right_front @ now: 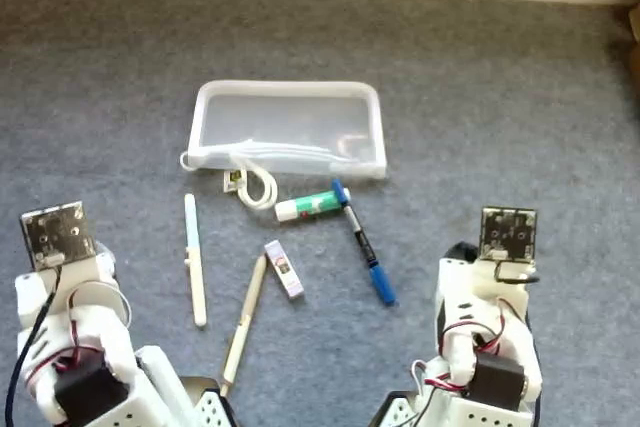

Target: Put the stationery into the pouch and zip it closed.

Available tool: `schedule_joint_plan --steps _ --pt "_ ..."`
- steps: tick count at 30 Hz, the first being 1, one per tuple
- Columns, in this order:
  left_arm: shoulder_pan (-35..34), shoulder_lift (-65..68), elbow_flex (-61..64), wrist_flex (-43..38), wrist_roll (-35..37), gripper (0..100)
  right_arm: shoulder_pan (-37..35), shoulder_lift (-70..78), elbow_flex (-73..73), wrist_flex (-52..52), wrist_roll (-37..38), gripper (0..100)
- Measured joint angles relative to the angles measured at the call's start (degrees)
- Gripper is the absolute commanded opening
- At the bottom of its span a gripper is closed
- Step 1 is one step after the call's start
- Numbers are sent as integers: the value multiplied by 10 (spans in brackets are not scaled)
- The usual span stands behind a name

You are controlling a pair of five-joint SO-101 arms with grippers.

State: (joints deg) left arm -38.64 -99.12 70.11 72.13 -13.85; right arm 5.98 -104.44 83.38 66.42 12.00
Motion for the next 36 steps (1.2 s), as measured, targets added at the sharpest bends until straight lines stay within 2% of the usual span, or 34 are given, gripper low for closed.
schedule_joint_plan --steps 3,10,13,20,27,32,36 --pt "31 102 -81 0 -21 150 -12 1 1 18 0 70" --pt "102 453 -296 27 -73 252 -15 2 67 25 0 71" --pt "119 596 -369 28 -85 255 -16 1 106 25 0 72" --pt "196 863 -483 16 -179 256 -16 3 124 25 0 73" --pt "244 1007 -553 -45 -193 256 -16 3 124 25 2 73" --pt "273 1029 -572 -62 -194 256 -16 3 124 25 4 73" --pt "280 1029 -572 -109 -194 256 -16 3 124 25 4 73"
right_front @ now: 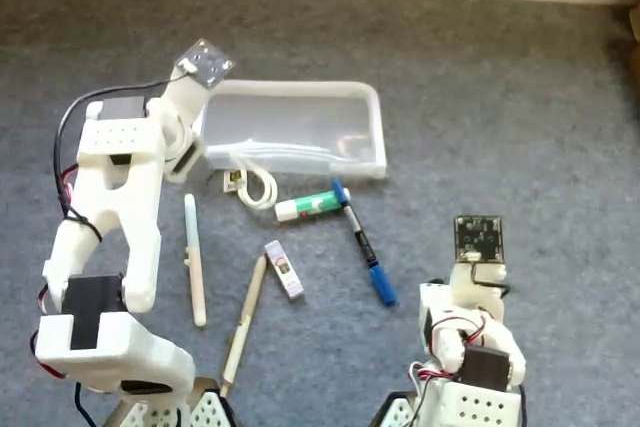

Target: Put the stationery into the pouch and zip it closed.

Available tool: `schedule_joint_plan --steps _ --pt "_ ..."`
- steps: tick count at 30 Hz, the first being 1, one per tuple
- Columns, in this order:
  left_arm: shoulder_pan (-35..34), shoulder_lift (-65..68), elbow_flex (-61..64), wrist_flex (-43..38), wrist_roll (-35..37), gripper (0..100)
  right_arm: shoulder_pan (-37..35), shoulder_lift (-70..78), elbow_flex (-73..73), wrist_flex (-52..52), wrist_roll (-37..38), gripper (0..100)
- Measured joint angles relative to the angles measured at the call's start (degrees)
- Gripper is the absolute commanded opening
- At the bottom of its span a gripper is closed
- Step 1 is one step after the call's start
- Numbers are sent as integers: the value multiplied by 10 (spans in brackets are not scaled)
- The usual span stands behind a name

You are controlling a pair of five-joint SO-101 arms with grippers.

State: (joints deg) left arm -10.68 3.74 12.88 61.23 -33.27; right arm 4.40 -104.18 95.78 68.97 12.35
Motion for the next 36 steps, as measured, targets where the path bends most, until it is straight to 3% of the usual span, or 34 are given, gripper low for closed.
schedule_joint_plan --steps 12,29,36 --pt "0 0 81 -110 14 256 0 0 0 0 2 73" --pt "47 94 68 -120 26 213 0 0 0 0 2 73" --pt "47 90 65 -120 93 213 0 0 0 0 2 73"
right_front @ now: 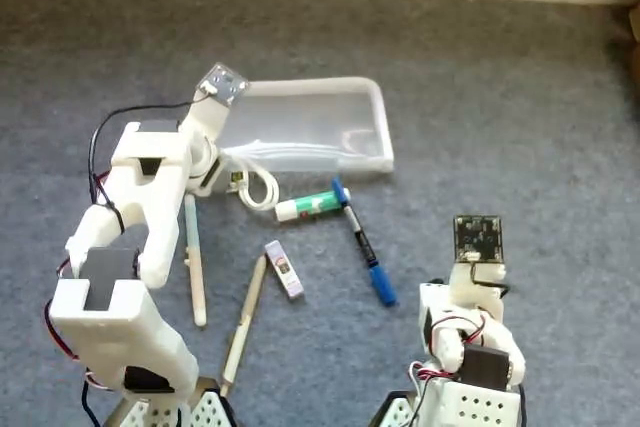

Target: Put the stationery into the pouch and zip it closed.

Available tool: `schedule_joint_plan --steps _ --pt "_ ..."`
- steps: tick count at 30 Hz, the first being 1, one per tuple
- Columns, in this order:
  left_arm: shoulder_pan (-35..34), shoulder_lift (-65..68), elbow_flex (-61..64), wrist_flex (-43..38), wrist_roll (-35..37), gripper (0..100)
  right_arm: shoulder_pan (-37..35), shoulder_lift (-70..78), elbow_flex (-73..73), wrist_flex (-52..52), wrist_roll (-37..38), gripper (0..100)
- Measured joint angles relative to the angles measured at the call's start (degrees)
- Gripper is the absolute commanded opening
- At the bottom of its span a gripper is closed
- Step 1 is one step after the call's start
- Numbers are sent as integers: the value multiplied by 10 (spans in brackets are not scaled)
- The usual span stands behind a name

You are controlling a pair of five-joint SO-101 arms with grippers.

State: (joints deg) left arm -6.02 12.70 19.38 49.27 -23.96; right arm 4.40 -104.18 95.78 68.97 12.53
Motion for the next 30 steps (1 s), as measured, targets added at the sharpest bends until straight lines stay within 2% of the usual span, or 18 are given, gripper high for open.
schedule_joint_plan --steps 13,24,30 --pt "3 -33 1 0 84 213 0 0 0 0 0 73" --pt "25 -39 1 0 87 13 0 0 0 0 0 73" --pt "38 -46 1 0 87 5 0 0 0 0 0 73"
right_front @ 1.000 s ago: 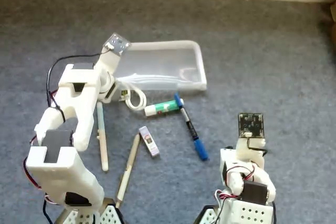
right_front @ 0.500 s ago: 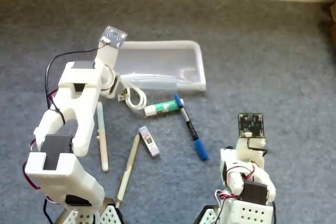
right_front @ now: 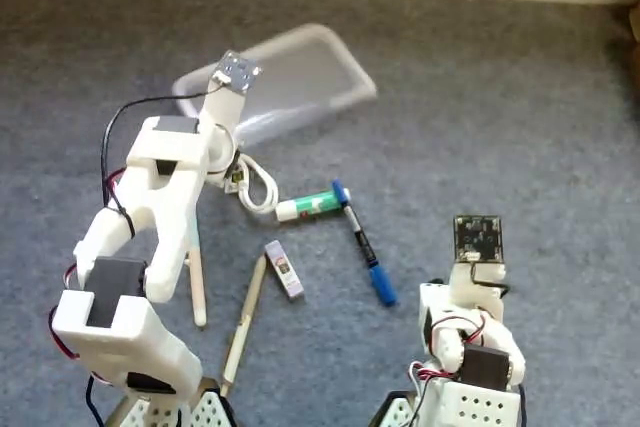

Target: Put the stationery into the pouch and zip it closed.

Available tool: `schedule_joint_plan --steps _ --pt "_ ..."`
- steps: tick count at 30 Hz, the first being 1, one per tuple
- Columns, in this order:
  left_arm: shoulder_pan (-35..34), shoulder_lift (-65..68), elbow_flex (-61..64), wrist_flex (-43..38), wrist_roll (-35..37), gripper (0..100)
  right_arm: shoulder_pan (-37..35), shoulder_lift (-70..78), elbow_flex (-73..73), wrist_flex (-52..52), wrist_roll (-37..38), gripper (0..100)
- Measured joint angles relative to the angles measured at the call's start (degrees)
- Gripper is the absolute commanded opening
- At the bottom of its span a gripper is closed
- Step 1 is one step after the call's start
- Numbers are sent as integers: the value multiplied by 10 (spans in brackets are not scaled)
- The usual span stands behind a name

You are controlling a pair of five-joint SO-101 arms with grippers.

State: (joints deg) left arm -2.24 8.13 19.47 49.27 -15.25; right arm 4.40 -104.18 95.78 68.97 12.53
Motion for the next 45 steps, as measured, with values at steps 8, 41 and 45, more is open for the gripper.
schedule_joint_plan --steps 8,41,45 --pt "-3 -120 0 1 1 4 0 0 0 0 0 73" --pt "316 -494 0 429 -593 4 60 0 0 -54 0 73" --pt "375 -500 0 438 -593 4 76 0 0 -85 -27 73"
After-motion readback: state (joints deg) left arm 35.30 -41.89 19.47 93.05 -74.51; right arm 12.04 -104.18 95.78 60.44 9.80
